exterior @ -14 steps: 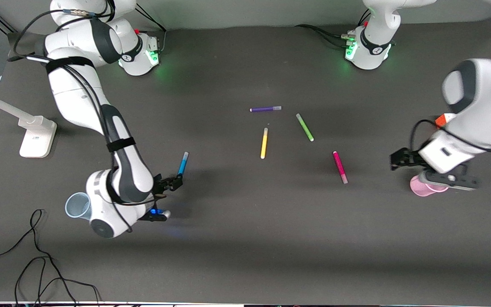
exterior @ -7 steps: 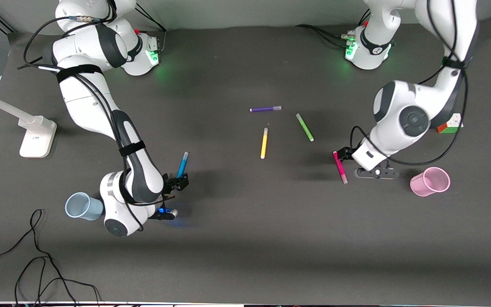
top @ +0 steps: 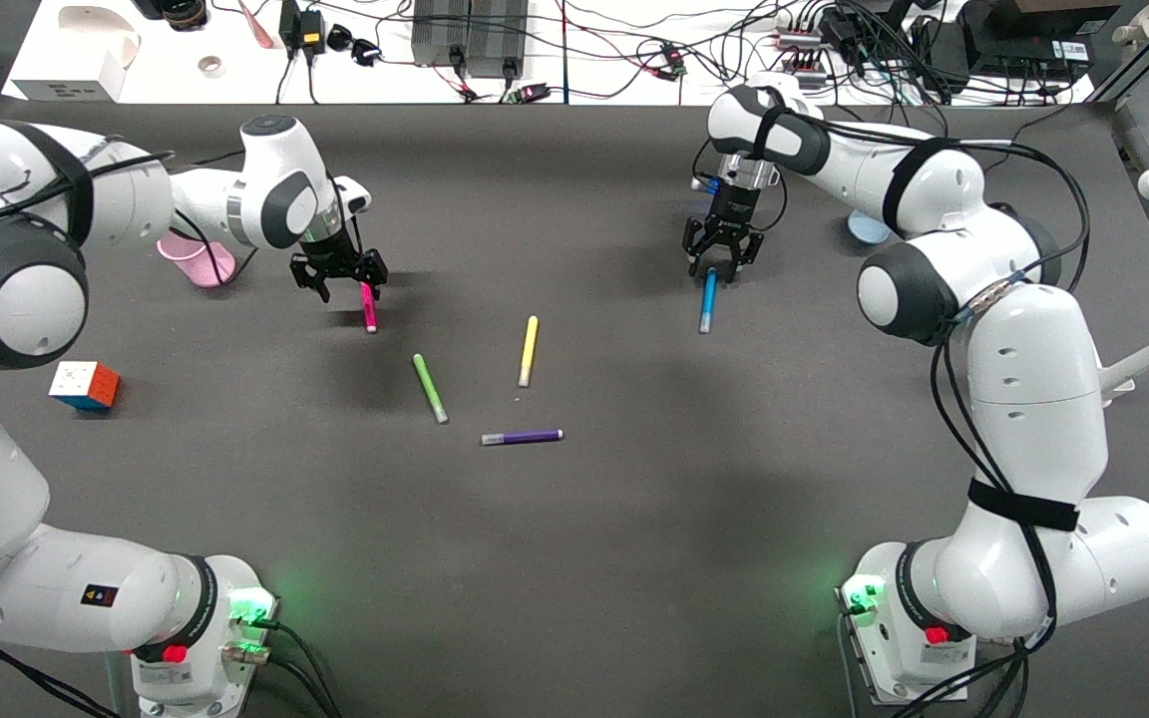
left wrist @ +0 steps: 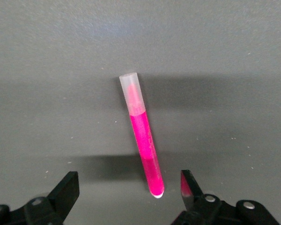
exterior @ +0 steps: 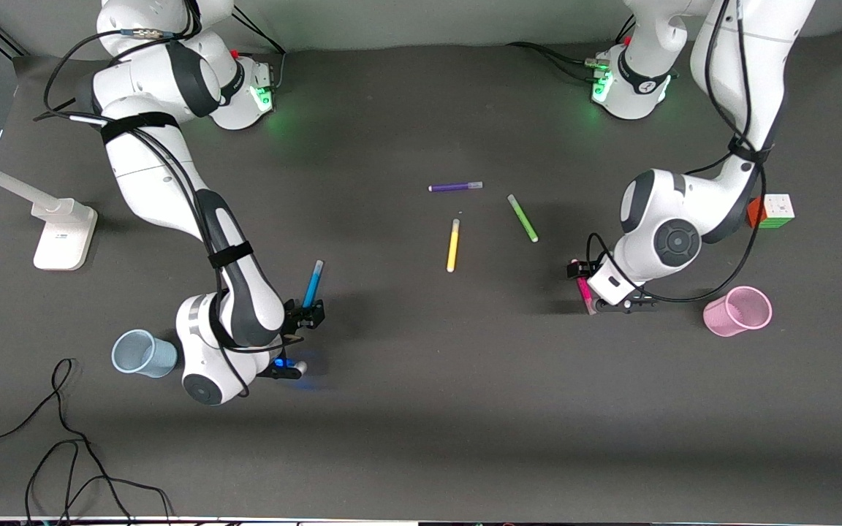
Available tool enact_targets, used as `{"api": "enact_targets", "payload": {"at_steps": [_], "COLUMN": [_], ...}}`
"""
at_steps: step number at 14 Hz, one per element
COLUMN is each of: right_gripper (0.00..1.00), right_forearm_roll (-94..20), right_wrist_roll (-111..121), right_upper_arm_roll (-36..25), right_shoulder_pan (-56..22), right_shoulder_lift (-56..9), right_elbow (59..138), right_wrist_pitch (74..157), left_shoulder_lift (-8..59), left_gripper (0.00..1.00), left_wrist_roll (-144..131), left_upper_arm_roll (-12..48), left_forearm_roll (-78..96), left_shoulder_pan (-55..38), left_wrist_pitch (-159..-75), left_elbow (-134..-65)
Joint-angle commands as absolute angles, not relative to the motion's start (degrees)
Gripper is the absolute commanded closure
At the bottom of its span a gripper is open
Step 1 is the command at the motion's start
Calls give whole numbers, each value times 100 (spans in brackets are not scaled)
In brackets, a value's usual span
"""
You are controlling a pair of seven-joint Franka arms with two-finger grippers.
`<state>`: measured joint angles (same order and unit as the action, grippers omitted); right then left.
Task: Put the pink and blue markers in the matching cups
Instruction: 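Grasp the blue marker with the right gripper while the left gripper grasps the pink marker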
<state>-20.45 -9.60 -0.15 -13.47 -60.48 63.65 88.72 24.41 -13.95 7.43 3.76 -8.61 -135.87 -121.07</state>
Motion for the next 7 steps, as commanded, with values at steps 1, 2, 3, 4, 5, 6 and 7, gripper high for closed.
{"api": "enact_targets", "payload": {"at_steps": [1, 2, 3, 4, 5, 6, 7], "right_gripper": [24, 27, 46, 67, 88, 100, 100], "right_forearm_roll": [-2119, -2101, -2101, -2101, -2118, -2136, -2153], "right_wrist_roll": [-1160, -1160, -1160, -1160, -1160, -1160, -1160], "right_upper_arm_roll": [-35, -35, -35, -35, -35, -35, -44], "right_shoulder_pan": [-1441, -1441, -1433, -1433, -1415, -1406, -1389], "right_shoulder_lift": [-6152, -6152, -6152, -6144, -6152, -6152, -6144], "right_elbow": [6223, 6223, 6223, 6223, 6223, 6223, 6223], "right_wrist_pitch": [8859, 8851, 8816, 8798, 8772, 8771, 8763], "left_shoulder_lift": [2601, 2689, 2768, 2864, 2944, 3005, 3023], "left_gripper": [4, 4, 4, 6, 15, 33, 46], "left_wrist_roll": [-1529, -1529, -1529, -1529, -1529, -1529, -1538], "left_upper_arm_roll": [694, 694, 694, 694, 694, 694, 694], "left_forearm_roll": [404, 404, 404, 404, 404, 404, 404], "left_shoulder_pan": [-958, -958, -958, -958, -958, -958, -967], "left_wrist_pitch": [-13737, -13824, -13991, -14114, -14220, -14386, -14501], "left_elbow": [-12076, -12059, -12050, -12050, -12032, -12024, -12023]}}
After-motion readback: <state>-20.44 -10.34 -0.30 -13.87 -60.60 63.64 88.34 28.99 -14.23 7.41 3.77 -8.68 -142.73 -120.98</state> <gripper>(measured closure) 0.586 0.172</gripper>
